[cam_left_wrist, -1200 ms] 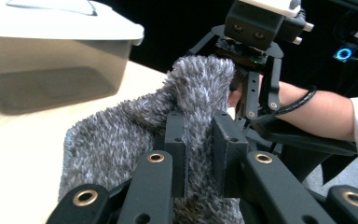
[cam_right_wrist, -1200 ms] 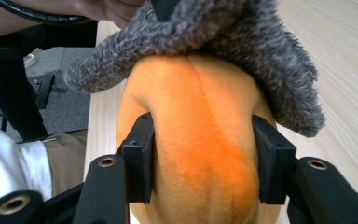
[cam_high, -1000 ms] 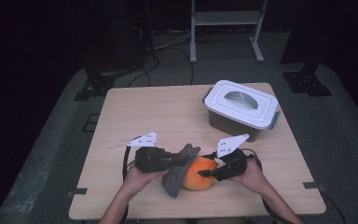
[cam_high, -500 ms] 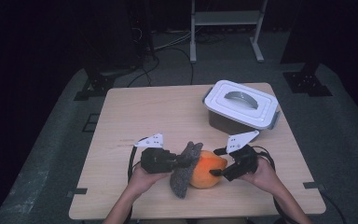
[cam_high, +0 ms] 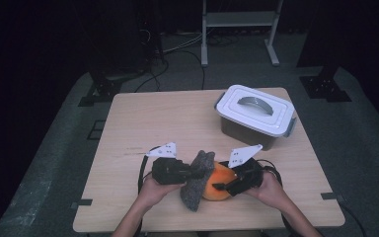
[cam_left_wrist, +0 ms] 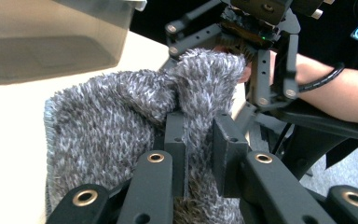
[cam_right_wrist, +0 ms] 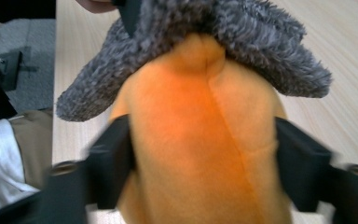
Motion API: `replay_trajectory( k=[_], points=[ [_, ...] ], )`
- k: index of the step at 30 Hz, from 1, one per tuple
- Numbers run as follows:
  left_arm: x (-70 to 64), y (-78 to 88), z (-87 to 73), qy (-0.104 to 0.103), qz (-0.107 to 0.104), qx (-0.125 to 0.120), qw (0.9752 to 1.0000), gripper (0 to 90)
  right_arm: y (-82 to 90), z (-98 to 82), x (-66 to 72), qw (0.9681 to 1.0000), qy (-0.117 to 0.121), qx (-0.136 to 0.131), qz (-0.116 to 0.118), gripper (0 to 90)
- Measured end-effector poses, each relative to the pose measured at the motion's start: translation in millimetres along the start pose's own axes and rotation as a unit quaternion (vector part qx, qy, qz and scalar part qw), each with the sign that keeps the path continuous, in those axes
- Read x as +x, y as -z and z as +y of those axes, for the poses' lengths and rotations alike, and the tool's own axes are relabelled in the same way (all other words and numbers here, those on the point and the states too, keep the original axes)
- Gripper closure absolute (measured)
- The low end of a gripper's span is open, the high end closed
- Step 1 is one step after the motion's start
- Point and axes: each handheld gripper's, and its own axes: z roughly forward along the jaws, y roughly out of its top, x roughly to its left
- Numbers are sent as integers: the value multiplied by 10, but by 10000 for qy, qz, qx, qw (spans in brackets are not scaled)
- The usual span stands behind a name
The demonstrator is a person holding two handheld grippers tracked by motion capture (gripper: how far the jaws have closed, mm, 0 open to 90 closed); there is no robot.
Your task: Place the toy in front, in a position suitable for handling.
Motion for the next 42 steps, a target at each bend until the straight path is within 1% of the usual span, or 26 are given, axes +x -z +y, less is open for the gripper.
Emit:
replay_trajectory(
  k=[1,2,5,7,8,9,11,13,17,18,19,20,21,23,24,25,27,29,31,33,34,36,37,38,39,42],
  points=[
    [-3,19,16,-24,12,-14,10000,781,11,-1,0,10000,10,-24,4,362],
    [-11,36,32,-47,13,-49,10000,781,31,-1,-3,9999,36,-132,29,397],
    [-43,97,89,-122,-84,-209,9997,781,47,27,39,9993,112,-336,91,426],
    [-72,139,131,-194,-88,-252,9995,781,14,61,64,9985,134,-458,274,429],
    [-83,155,144,-232,-63,-227,9995,781,-8,74,72,9981,109,-483,364,428],
    [-85,161,145,-251,-34,-198,9995,781,-35,86,71,9979,161,-465,429,428],
    [-52,153,110,-184,-32,-109,9998,781,-82,91,74,9980,295,-327,447,426],
    [6,152,53,-49,-55,-139,9999,782,-94,59,44,9975,386,-277,520,424],
    [76,167,-40,116,122,-24,9999,782,-26,-48,-69,9968,420,-219,645,401],
    [91,159,-66,149,113,12,9998,782,1,-100,-105,9971,385,-238,614,383],
    [102,146,-84,168,108,51,9998,782,21,-137,-137,9975,274,-236,601,367],
    [107,130,-93,194,101,61,9997,782,35,-161,-168,9979,89,-209,606,333],
    [107,114,-92,221,88,53,9997,782,46,-173,-191,9982,-71,-159,574,305],
    [99,86,-73,194,98,70,9997,782,73,-152,-198,9986,-244,-42,462,262],
    [96,76,-69,206,95,66,9997,782,84,-133,-181,9988,-266,16,409,253],
    [95,68,-70,226,85,49,9997,782,97,-109,-158,9992,-217,79,328,244],
    [90,55,-71,229,62,55,9997,782,110,-67,-96,9994,-183,142,265,221],
    [79,43,-69,258,10,69,9996,783,86,-24,-11,9995,-61,198,227,181],
    [50,7,-60,216,-46,112,9997,782,20,11,43,9995,-55,266,181,132],
    [28,-15,-49,128,10,188,9997,782,-51,18,53,9993,-51,339,124,162],
    [30,-6,-46,129,29,179,9998,782,-74,9,42,9993,-52,353,133,247],
    [44,32,-33,150,24,111,9998,782,-41,-13,-2,9996,-23,169,235,344],
    [44,57,-15,160,7,63,9999,782,-26,-19,-19,9995,-56,97,291,364],
    [39,74,4,133,-29,20,9999,782,-9,-25,-35,9993,-34,-72,374,386],
    [24,89,26,112,-61,-23,9999,782,-4,-21,-30,9989,8,-157,438,396],
    [-2,151,78,27,-145,-140,9998,781,-42,22,-11,9972,118,-329,668,399]
  ],
)
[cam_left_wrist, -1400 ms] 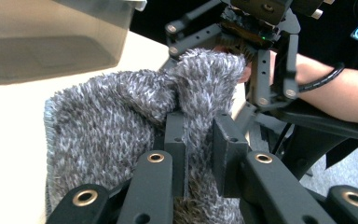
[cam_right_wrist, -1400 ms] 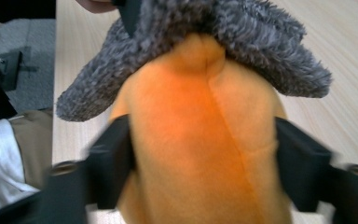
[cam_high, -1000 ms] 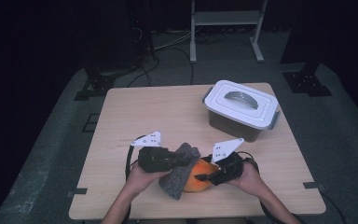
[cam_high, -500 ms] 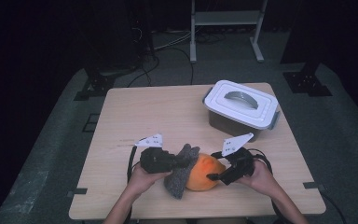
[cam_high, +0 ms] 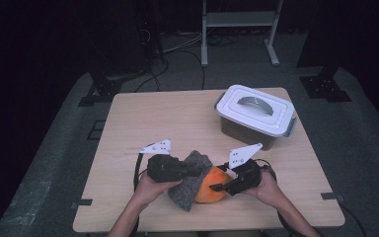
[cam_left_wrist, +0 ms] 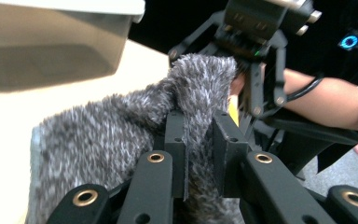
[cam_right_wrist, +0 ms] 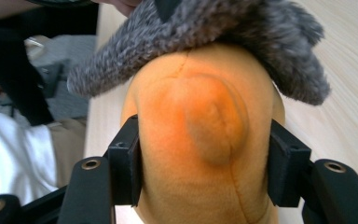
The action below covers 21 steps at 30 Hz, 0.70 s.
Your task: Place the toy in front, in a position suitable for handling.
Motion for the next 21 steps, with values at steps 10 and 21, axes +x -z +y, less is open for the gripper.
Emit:
replay_trajectory(
  k=[10,21],
  points=[
    [112,-43,-157,246,179,259,9992,786,-11,-123,-188,9992,-197,300,194,290],
    [85,-130,-165,297,8,385,9988,786,242,-185,-157,9960,-493,580,-468,239]
  ],
)
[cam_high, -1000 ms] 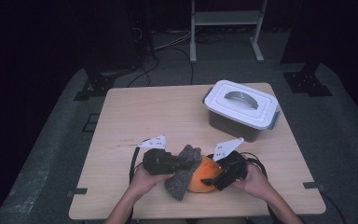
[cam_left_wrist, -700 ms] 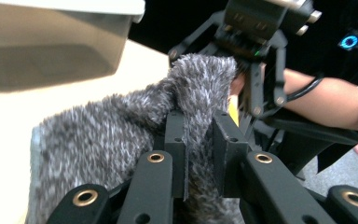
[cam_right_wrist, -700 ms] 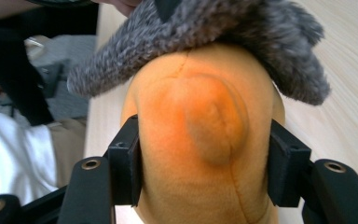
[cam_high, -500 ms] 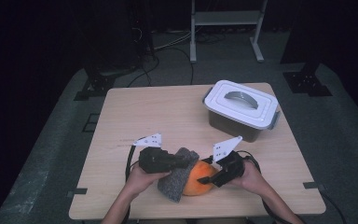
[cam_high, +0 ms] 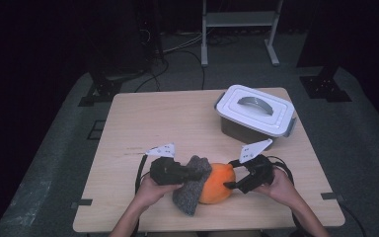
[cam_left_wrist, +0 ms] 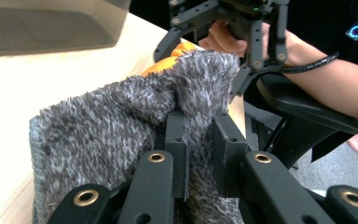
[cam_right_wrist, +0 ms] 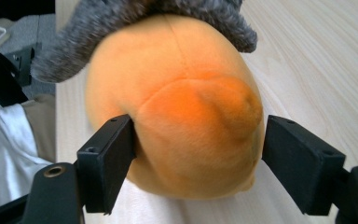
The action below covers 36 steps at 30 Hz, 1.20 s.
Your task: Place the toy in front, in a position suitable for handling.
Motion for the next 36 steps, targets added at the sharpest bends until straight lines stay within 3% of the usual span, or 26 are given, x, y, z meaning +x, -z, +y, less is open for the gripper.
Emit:
replay_trajectory(
  k=[6,8,11,15,20,24,27,28,32,36],
  points=[
    [-19,-39,20,-43,-41,55,10000,785,-105,54,85,10000,-73,22,15,172],
    [-10,-24,26,-39,-15,45,10000,785,-163,77,100,10000,-79,-7,50,219],
    [-8,14,54,-15,-79,-89,9999,784,-174,78,157,9994,284,-162,76,350],
    [-54,-2,100,-97,-91,-90,9999,783,-202,107,229,9970,709,-237,184,384],
    [-3,22,59,-37,-3,-95,9999,784,-163,71,204,9954,891,-207,272,416],
    [64,51,-22,116,45,-47,9999,785,-92,-31,48,9976,589,-211,292,402],
    [53,20,-24,94,8,11,10000,785,-56,-79,-81,9995,26,-188,264,263],
    [43,8,-20,77,-14,37,10000,785,-49,-67,-82,9996,-25,-143,231,237],
    [16,-24,-25,99,-119,58,9999,785,3,-28,-14,9998,59,-45,161,207],
    [-18,-68,-15,76,-219,89,9997,785,-64,18,67,9997,111,108,186,147]
  ],
)
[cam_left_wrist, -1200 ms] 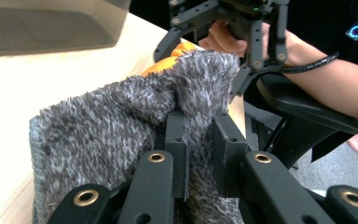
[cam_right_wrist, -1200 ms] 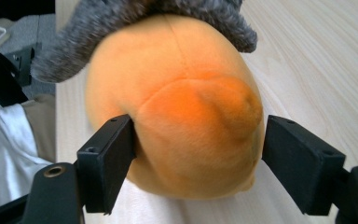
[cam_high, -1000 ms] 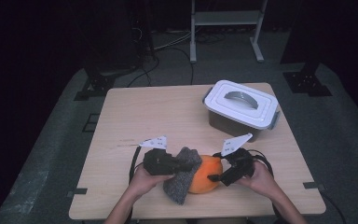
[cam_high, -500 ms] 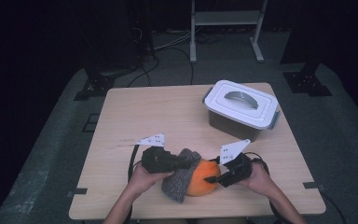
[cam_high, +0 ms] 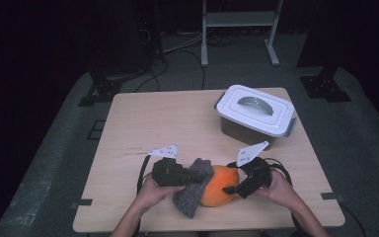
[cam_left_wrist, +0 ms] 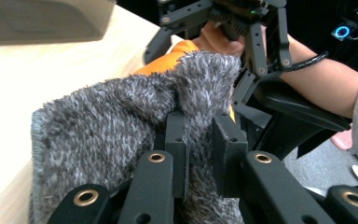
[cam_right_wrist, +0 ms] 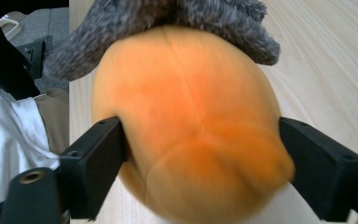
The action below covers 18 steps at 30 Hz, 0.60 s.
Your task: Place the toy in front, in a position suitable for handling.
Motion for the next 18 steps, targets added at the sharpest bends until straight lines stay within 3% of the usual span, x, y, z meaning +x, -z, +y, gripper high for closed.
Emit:
replay_trajectory(
  k=[3,7,11,15,18],
  points=[
    [-13,-13,9,-22,-22,3,10000,784,-79,20,22,10000,65,7,41,196],
    [-33,18,64,-89,-58,-117,9999,784,-84,33,83,9988,466,-149,55,350],
    [-39,24,90,-128,-53,-124,9998,783,-104,90,179,9964,827,-180,69,372],
    [19,47,33,-21,35,-96,9999,784,-67,58,112,9964,819,-180,135,378],
    [64,66,-22,37,81,-48,9999,784,-22,-9,-6,9978,607,-195,154,357]
  ],
)
